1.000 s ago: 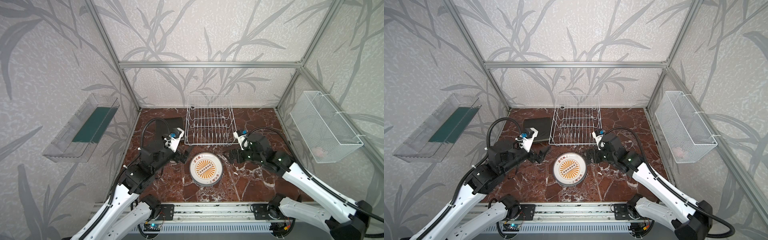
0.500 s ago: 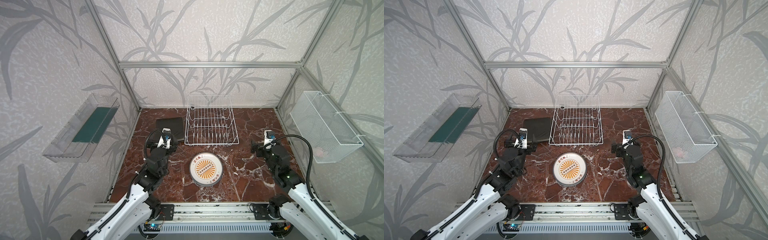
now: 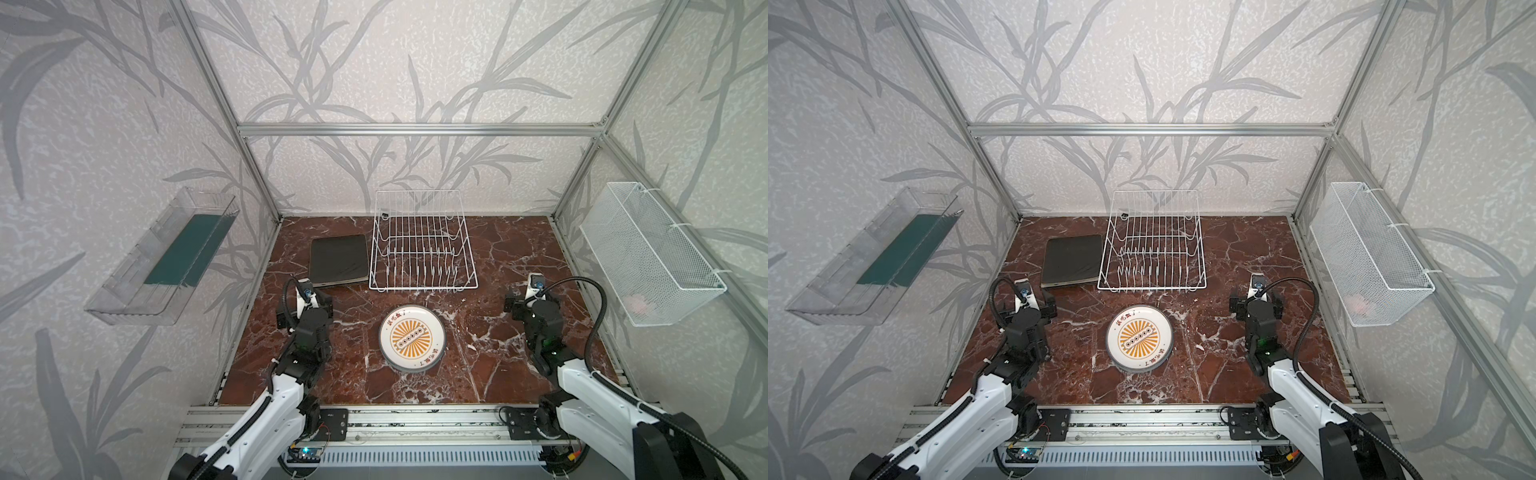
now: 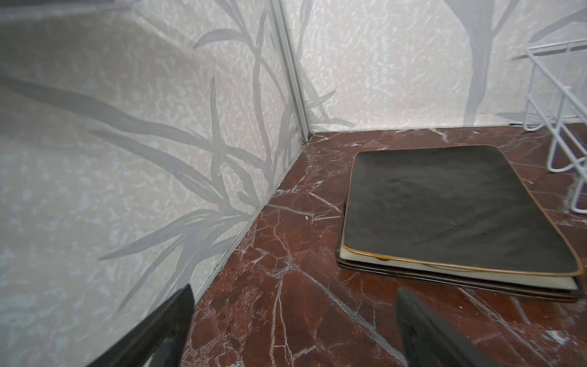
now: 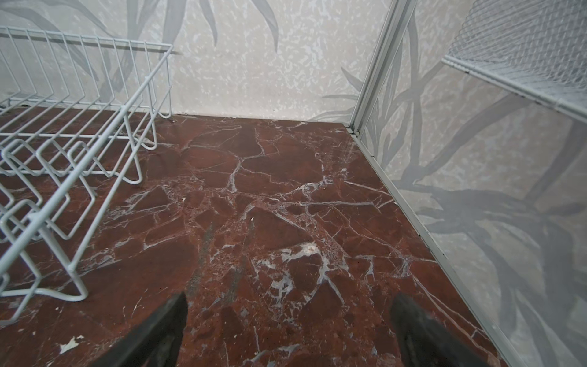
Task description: Unload the plates from the dish rack
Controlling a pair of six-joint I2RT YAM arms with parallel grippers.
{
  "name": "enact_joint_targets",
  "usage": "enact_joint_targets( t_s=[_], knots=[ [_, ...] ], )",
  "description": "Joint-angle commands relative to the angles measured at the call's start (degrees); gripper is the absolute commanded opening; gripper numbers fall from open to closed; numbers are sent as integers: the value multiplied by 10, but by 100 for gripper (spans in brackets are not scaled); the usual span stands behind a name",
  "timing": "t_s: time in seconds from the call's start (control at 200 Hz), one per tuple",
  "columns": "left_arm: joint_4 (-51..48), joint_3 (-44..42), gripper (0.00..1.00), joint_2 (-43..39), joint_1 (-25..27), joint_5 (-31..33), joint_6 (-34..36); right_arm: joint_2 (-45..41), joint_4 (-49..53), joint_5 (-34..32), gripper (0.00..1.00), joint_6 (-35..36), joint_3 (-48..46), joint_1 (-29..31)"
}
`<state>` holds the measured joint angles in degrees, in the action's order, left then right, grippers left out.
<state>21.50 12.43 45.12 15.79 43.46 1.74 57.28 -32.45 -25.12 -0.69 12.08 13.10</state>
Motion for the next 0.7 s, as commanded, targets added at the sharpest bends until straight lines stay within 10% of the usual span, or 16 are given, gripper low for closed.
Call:
enact_joint_targets(
  t_s=[0.0,0.54,0.695],
  knots=[
    [69,-11,99,49,-23,14,-57,48,-91,16,99,3,-1,-20],
    [424,-30,99,304,-125,-66,-49,200,-193,74,99,14,42,-48],
    [310,-3,99,268,-154,-118,-86,244,-196,99,99,22,60,-49]
  ],
)
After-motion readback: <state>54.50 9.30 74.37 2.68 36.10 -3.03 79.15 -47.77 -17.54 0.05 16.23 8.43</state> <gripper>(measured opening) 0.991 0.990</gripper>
